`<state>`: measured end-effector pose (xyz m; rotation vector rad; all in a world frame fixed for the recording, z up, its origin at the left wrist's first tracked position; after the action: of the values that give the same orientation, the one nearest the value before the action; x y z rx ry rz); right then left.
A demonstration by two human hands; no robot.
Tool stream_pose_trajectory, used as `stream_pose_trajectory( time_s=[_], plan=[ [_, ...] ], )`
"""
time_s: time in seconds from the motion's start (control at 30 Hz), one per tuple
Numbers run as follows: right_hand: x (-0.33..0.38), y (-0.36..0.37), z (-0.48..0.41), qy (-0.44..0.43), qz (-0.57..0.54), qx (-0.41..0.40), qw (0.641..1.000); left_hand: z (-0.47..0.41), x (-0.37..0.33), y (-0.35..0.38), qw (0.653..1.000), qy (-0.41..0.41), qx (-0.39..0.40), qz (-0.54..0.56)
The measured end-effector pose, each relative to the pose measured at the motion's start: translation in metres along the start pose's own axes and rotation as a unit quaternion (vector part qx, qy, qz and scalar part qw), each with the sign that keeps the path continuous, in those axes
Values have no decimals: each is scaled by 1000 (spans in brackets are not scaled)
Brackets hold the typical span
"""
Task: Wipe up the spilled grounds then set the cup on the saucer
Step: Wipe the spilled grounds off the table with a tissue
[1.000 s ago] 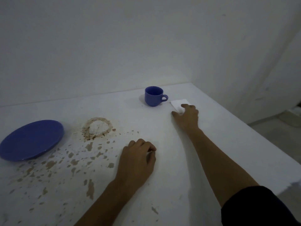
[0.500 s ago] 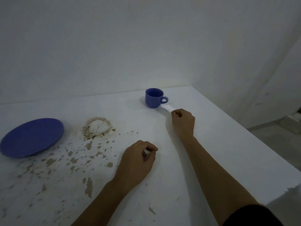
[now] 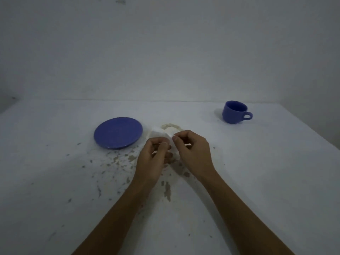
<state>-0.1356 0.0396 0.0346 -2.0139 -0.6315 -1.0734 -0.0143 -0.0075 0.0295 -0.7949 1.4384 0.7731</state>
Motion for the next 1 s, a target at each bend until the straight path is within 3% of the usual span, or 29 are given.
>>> stream_pose_trajectory(
  time_s=[0.3,0.5,0.67,0.77,1.0],
  plan=[
    [-3,-16,16,-73,2,60,996,3,-9,0,991,-43,29,124],
    [7,-15,21,-81,-24,87,993,5,-8,-2,999,34,20,22],
    [21,-8,21,3,-82,11,997,8,-9,0,983,151,12,-102],
    [18,-9,19,-7,-65,-15,998,9,-9,1,967,207,6,-146],
    [13,-12,22,-58,-34,17,998,7,-15,-4,996,84,40,2]
  ],
)
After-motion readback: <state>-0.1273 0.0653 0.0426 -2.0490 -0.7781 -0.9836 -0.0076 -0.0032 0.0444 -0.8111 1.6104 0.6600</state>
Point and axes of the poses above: each hand's wrist, its own z-axis away from the middle knuckle, its own y-axis out of the palm, x = y × z, the point moved 1 cm from there along -z, towards the middle knuckle, and after that the axes turned 7 degrees about x, right-handed, at the moved point
